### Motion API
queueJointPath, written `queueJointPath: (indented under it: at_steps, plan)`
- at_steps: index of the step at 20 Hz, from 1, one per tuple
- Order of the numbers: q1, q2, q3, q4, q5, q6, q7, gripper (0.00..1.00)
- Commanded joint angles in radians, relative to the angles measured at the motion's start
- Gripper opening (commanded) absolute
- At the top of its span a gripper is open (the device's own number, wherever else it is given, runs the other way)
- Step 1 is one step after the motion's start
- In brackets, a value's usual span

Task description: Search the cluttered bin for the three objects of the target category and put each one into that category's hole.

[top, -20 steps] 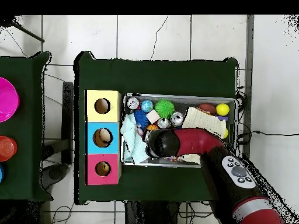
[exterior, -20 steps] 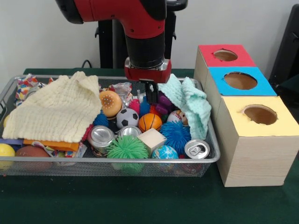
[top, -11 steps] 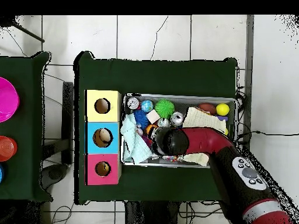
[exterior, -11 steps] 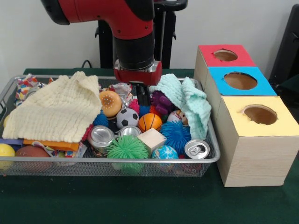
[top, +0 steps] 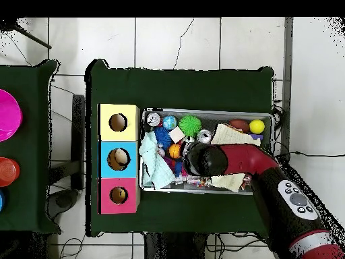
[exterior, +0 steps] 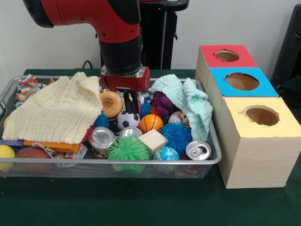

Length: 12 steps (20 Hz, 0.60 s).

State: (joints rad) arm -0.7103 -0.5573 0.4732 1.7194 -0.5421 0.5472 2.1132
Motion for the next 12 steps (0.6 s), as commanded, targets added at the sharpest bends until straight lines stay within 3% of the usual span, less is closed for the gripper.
queueJointPath:
  at_steps: [1,12]
  plan:
    - [0.010,0.006,0.071,-0.090,-0.055,0.136,-0.261,0.00]
    - [-0.031,0.029,0.072,-0.119,-0.073,0.141,-0.295,0.00]
